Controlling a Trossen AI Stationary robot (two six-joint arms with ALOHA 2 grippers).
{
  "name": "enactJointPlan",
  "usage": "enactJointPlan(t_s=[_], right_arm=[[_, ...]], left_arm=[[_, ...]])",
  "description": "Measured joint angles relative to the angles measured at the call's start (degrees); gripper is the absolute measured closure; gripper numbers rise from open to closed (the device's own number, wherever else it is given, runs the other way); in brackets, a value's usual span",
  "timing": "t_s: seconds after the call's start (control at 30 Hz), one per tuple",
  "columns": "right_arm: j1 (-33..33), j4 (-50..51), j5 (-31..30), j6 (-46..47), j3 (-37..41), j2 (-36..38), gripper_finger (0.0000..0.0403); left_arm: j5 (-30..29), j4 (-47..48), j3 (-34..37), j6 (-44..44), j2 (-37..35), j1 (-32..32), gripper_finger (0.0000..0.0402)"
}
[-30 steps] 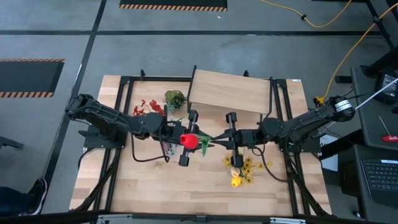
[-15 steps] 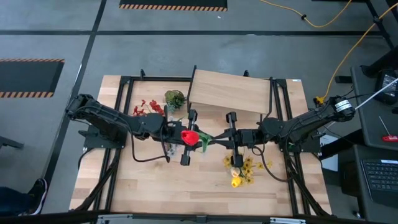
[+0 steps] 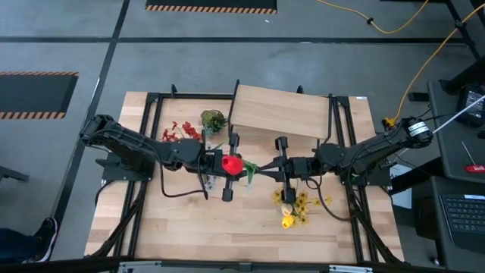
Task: Pick and place flowers into a vace then onto a shelf
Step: Put the red flower into the violet vase
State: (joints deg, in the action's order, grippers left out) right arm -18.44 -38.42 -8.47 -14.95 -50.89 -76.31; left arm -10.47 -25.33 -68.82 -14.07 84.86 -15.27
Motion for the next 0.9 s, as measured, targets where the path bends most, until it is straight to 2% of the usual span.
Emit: enactJointPlan(t_s=[0.2, 0.4, 0.53, 0.63, 0.73, 0.83, 0.9], right_arm=[[-1.2, 2.1, -0.4, -0.4, 0.0, 1.3, 0.0343], [-1.7, 7.2, -1.2, -0.5, 0.0, 8.9, 0.0279], [-1.7, 14.4, -2.2, 0.5, 0.0, 14.7, 0.0265], [-1.8, 20.6, -5.4, 1.7, 0.0, 18.4, 0.0279], [-1.7, 26.0, -8.3, 2.7, 0.0, 21.2, 0.0324], [-1.8, 28.7, -8.4, 2.4, 0.0, 23.1, 0.0385], [-1.8, 30.2, -8.3, 1.7, 0.0, 24.0, 0.0393]], left_arm=[[-1.6, 2.8, 0.0, 0.6, -2.4, -1.1, 0.0397], [-11.4, 8.1, 0.0, -1.5, -7.4, -5.0, 0.0397], [-16.7, 12.5, 0.0, -0.6, -10.9, -8.7, 0.0398], [-20.9, 15.5, 0.0, 0.3, -12.0, -12.2, 0.0398], [-25.4, 18.7, -0.4, 1.1, -13.0, -16.8, 0.0398], [-33.5, 23.2, -1.6, 3.5, -13.4, -22.1, 0.0398], [-39.1, 25.2, -1.8, 5.4, -13.4, -25.6, 0.0398]])
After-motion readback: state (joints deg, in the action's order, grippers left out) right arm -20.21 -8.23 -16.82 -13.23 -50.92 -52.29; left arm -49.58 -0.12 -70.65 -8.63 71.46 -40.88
